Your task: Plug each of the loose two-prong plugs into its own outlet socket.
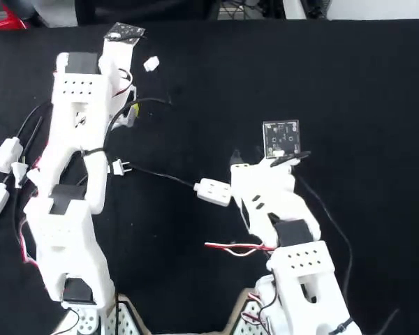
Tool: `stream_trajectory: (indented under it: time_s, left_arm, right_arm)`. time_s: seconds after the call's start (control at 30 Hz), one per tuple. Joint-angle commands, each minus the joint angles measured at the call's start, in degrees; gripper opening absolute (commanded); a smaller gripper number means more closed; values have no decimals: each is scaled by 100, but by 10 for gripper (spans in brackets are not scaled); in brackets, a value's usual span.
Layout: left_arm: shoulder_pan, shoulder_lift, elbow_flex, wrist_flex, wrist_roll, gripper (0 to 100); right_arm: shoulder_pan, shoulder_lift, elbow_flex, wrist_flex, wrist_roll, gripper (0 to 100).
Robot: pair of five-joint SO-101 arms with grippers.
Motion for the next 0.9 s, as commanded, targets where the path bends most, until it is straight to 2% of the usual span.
stream_trajectory:
  time_s: [0.0, 0.17, 0.3, 0.5, 0.63, 0.73, 0.87]
  left_arm:
    - [295, -1231, -277, 686, 255, 30]
    - [875, -2347, 752, 571, 519, 30]
    - [1587, -3182, 2369, -360, 721, 30]
    - [2747, -4466, 5138, -2796, 1178, 30]
    - [3609, -4800, 6721, -4993, 2013, 30]
    - [4136, -4738, 7424, -6435, 2418, 30]
    - [4488, -4185, 7565, -7402, 2523, 34]
  right_arm:
    - [510, -180, -585, 492, 0, 145]
    - [703, -180, -1560, 1600, 44, 145]
    - [1459, -180, -2088, 2505, 448, 145]
    - [3262, -171, -2211, 3051, 651, 145]
    - [4097, -171, -2202, 3349, 826, 145]
    - [4703, -145, -2176, 3411, 1073, 145]
    - [5222, -171, -1851, 3490, 1266, 145]
